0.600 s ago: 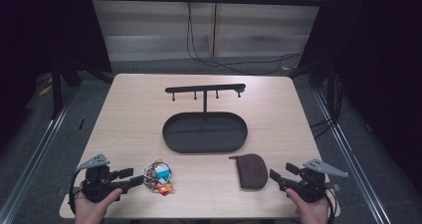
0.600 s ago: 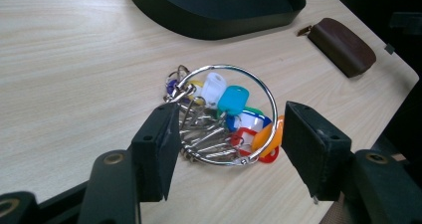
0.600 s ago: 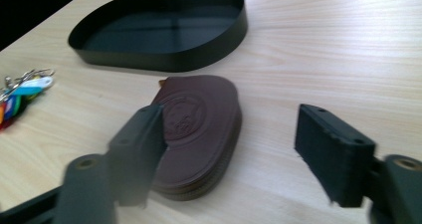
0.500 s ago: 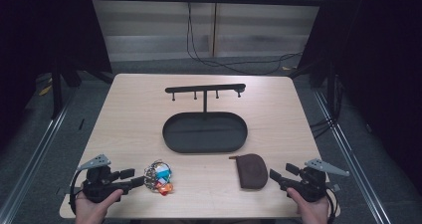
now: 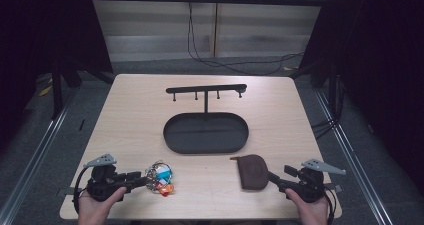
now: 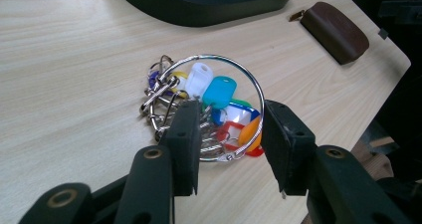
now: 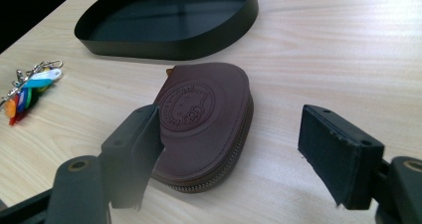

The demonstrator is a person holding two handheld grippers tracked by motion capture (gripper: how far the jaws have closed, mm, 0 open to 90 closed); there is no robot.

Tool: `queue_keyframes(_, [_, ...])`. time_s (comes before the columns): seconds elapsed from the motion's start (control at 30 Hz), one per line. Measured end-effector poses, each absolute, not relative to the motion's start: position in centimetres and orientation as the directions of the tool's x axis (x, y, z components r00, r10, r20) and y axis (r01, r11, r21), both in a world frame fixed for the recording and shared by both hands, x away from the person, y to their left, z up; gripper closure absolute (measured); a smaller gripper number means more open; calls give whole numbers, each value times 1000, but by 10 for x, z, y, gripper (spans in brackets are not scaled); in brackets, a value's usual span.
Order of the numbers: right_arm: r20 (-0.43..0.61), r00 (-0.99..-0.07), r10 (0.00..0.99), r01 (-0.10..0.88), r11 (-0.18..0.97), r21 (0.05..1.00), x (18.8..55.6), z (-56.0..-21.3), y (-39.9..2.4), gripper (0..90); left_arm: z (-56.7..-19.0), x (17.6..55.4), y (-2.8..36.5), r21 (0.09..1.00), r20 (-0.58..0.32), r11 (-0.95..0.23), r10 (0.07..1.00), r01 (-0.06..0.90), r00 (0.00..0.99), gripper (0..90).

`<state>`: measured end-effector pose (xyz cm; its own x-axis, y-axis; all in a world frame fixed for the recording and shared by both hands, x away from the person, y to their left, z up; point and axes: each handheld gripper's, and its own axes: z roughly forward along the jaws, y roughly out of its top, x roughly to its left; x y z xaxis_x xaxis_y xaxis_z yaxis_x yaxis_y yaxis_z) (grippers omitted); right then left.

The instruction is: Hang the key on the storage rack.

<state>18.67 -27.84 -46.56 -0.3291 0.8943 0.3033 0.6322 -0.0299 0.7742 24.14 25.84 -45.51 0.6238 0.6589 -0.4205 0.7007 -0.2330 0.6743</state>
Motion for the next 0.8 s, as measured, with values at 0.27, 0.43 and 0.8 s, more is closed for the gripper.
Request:
queue_keyframes(0.27, [327, -322, 889, 660, -37, 750, 189, -469, -279, 249, -442, 245, 254, 665, -417, -265, 643, 698, 642, 660])
queue_keyframes(0.43, [317, -325, 891, 665, -23, 746, 190, -469, -277, 245, -436, 251, 244, 645, -425, -307, 617, 700, 662, 668])
queue_keyframes(0.8, [307, -300, 903, 677, -25, 735, 192, -471, -276, 232, -426, 269, 213, 565, -386, -420, 627, 710, 677, 714])
